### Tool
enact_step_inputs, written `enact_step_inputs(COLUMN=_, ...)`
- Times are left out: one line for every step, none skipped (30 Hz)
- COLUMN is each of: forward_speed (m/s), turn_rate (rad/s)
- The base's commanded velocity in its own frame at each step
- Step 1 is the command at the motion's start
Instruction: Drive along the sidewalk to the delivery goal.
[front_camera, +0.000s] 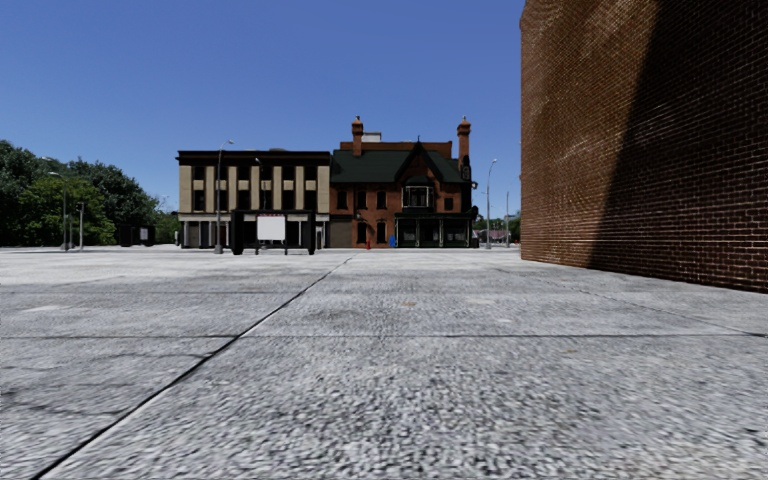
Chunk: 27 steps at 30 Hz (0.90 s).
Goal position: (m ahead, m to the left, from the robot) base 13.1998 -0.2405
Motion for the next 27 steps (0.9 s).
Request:
enact_step_inputs(forward_speed=2.0, turn_rate=0.0)
enact_step_inputs(forward_speed=2.0, turn_rate=0.0)
enact_step_inputs(forward_speed=2.0, turn_rate=0.0)
enact_step_inputs(forward_speed=2.0, turn_rate=0.0)
enact_step_inputs(forward_speed=2.0, turn_rate=0.0)
enact_step_inputs(forward_speed=2.0, turn_rate=0.0)
enact_step_inputs(forward_speed=2.0, turn_rate=0.0)
enact_step_inputs(forward_speed=2.0, turn_rate=0.0)
enact_step_inputs(forward_speed=2.0, turn_rate=0.0)
enact_step_inputs(forward_speed=2.0, turn_rate=0.0)
enact_step_inputs(forward_speed=2.0, turn_rate=0.0)
enact_step_inputs(forward_speed=2.0, turn_rate=0.0)
enact_step_inputs(forward_speed=2.0, turn_rate=0.0)
enact_step_inputs(forward_speed=2.0, turn_rate=0.0)
enact_step_inputs(forward_speed=2.0, turn_rate=0.0)
enact_step_inputs(forward_speed=2.0, turn_rate=0.0)
enact_step_inputs(forward_speed=2.0, turn_rate=0.0)
enact_step_inputs(forward_speed=2.0, turn_rate=0.0)
enact_step_inputs(forward_speed=2.0, turn_rate=0.0)
enact_step_inputs(forward_speed=2.0, turn_rate=0.0)
enact_step_inputs(forward_speed=2.0, turn_rate=0.0)
enact_step_inputs(forward_speed=2.0, turn_rate=0.0)
enact_step_inputs(forward_speed=2.0, turn_rate=0.0)
enact_step_inputs(forward_speed=2.0, turn_rate=0.0)
enact_step_inputs(forward_speed=2.0, turn_rate=0.0)
enact_step_inputs(forward_speed=2.0, turn_rate=0.0)
enact_step_inputs(forward_speed=2.0, turn_rate=0.0)
